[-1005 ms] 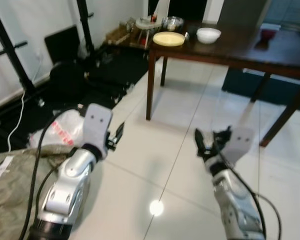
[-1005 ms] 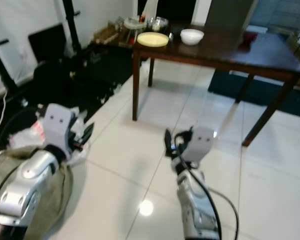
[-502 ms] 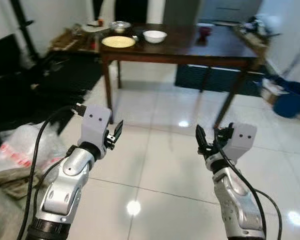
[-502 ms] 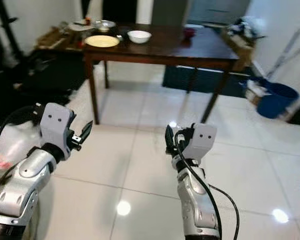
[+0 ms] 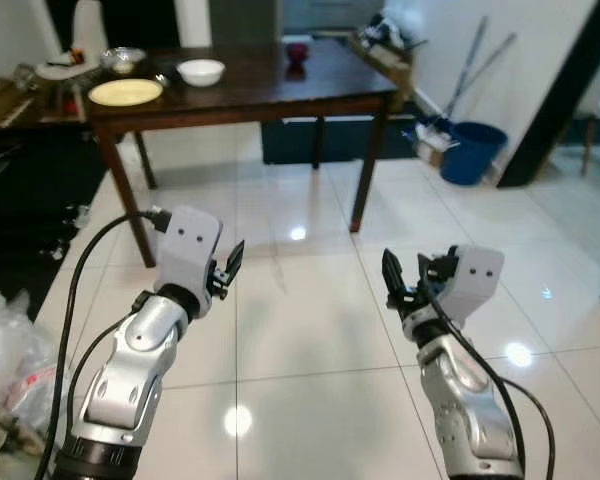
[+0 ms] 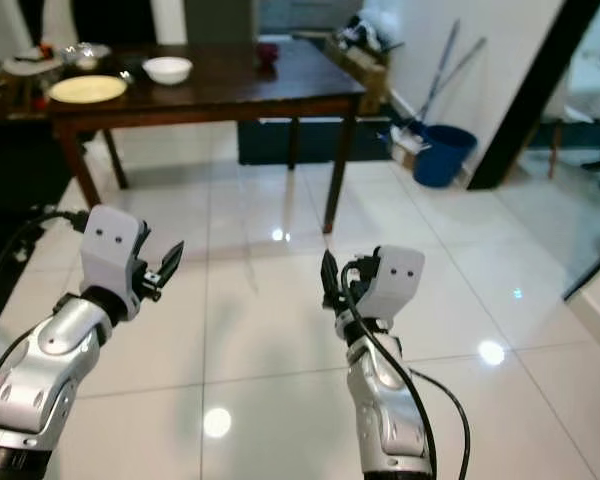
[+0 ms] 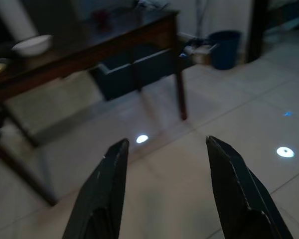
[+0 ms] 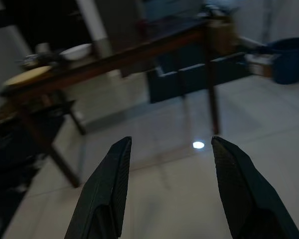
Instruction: Setting the table
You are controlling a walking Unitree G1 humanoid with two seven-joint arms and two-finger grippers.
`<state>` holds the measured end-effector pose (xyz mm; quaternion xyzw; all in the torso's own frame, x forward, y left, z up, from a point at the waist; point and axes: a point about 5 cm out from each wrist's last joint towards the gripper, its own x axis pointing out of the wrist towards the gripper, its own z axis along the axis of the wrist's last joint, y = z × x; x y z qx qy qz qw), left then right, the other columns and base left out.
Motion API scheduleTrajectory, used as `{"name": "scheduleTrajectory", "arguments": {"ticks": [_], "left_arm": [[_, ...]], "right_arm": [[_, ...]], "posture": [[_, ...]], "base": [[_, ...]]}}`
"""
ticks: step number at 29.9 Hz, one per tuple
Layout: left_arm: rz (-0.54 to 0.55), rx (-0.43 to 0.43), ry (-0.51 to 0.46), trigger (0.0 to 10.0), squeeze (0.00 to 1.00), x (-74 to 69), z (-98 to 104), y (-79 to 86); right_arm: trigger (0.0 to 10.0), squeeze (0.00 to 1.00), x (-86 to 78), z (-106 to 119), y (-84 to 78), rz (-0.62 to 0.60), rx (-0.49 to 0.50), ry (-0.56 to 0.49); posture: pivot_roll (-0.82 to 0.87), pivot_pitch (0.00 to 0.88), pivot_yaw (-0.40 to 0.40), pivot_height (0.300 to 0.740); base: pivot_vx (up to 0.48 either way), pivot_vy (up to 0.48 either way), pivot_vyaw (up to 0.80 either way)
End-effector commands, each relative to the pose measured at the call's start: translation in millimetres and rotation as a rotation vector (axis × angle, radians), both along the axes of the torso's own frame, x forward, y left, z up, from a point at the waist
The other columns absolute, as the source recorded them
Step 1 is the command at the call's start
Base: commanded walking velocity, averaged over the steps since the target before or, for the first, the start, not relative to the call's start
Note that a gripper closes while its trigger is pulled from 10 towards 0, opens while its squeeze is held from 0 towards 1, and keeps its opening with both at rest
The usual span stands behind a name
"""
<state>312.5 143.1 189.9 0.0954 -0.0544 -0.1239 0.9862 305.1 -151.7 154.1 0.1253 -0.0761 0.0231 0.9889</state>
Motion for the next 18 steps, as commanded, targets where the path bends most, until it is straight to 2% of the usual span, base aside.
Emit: {"name": "scheduleTrajectory", "arguments": {"ticks": [1, 5, 12, 18], "left_arm": [[-0.006, 0.002, 0.012, 10.0, 0.00, -0.3, -2.6, -1.2], [0.004, -0.006, 0.007, 10.0, 0.00, 0.3, -3.0, -1.1], [0.091, 0.003, -0.001, 10.0, 0.00, 4.8, -5.3, 1.1], [0.110, -0.004, 0.005, 10.0, 0.00, 3.8, -7.8, 1.4]], "right_arm": [[10.0, 0.00, -1.5, -1.8, -2.1, -0.006, 0.000, 0.008], [10.0, 0.00, -2.5, 0.0, 4.7, 0.045, 0.006, -0.003], [10.0, 0.00, -6.9, 0.4, 19.7, 0.139, 0.003, -0.008], [10.0, 0.00, -10.1, -2.2, 22.8, 0.158, -0.024, -0.002]], "posture": [[-0.02, 0.000, 0.077, 0.740], [-0.03, 0.000, 0.080, 0.740], [-0.04, 0.000, 0.071, 0.740], [-0.04, 0.000, 0.063, 0.740]], "base": [[0.000, 0.000, -0.61], [0.097, 0.000, 0.00], [0.480, 0.000, 0.00], [0.480, 0.000, 0.00]]}}
